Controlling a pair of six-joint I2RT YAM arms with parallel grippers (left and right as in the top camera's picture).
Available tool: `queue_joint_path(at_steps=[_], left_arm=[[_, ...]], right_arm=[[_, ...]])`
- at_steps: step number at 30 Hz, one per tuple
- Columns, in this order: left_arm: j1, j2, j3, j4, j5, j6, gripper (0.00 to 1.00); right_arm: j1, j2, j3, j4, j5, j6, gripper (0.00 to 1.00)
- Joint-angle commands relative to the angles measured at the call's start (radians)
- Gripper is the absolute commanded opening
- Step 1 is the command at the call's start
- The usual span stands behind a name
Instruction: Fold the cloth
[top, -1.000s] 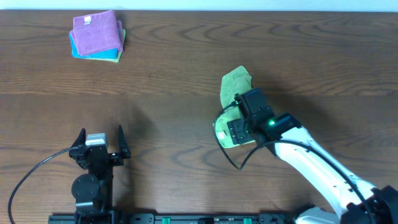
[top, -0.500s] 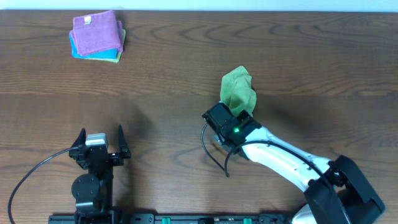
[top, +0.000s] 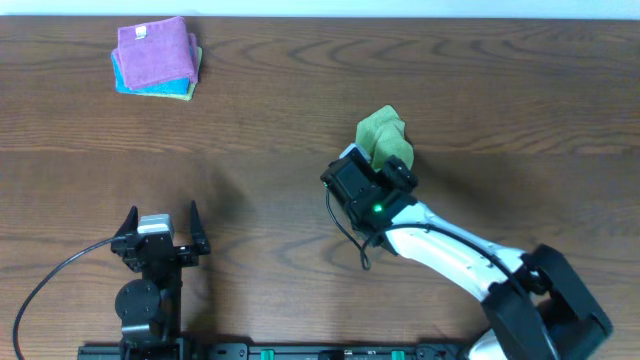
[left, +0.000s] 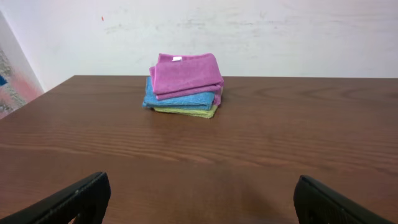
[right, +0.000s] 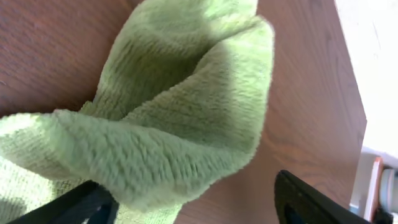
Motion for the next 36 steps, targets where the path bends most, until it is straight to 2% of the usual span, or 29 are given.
queue_joint_path(at_steps=[1,5,7,9,10,11,14,16,21,24,26,30,35,36], left_arm=[[0.002,-0.006,-0.035,-0.019,-0.011,0.018,0.95],[0.002,-0.006,-0.035,-0.019,-0.011,0.018,0.95],[0.002,-0.006,-0.035,-0.019,-0.011,0.018,0.95],[0.002,-0.006,-0.035,-0.019,-0.011,0.018,0.95],[0.002,-0.006,-0.035,-0.019,-0.011,0.018,0.95],[0.002,-0.006,-0.035,-0.019,-0.011,0.018,0.95],[0.002,-0.006,-0.035,-0.019,-0.011,0.018,0.95],[0.002,-0.006,-0.035,-0.019,-0.011,0.018,0.95],[0.002,-0.006,-0.035,-0.019,-0.011,0.018,0.96],[0.002,-0.006,-0.035,-0.019,-0.011,0.018,0.96],[0.002,-0.006,-0.035,-0.019,-0.011,0.018,0.95],[0.002,-0.006,-0.035,-0.019,-0.011,0.018,0.95],[0.002,-0.006,-0.035,-0.019,-0.011,0.018,0.95],[0.002,-0.006,-0.035,-0.019,-0.011,0.018,0.95]], right_arm=[[-0.01,0.041,0.002,0.003,0.047,-0.032,0.7],[-0.008,0.043,0.009,0.025,0.15,-0.032,0.62],[-0.008,0.043,0.034,0.025,0.198,-0.032,0.33],[-0.006,0.043,0.065,0.025,0.217,-0.032,0.12],[-0.003,0.043,0.079,0.025,0.217,-0.032,0.04],[-0.001,0.043,0.095,0.025,0.217,-0.032,0.02],[0.009,0.043,0.147,0.038,0.217,-0.037,0.02],[0.017,0.043,0.18,0.09,0.216,-0.096,0.02],[0.065,0.043,0.27,0.377,0.153,-0.351,0.01],[0.089,0.043,0.324,0.492,0.137,-0.428,0.01],[0.09,0.043,0.358,0.5,0.138,-0.434,0.01],[0.072,0.043,0.375,0.377,0.179,-0.432,0.01],[0.044,0.043,0.375,-0.068,0.416,-0.36,0.02],[0.044,0.043,0.375,-0.127,0.459,-0.323,0.24]])
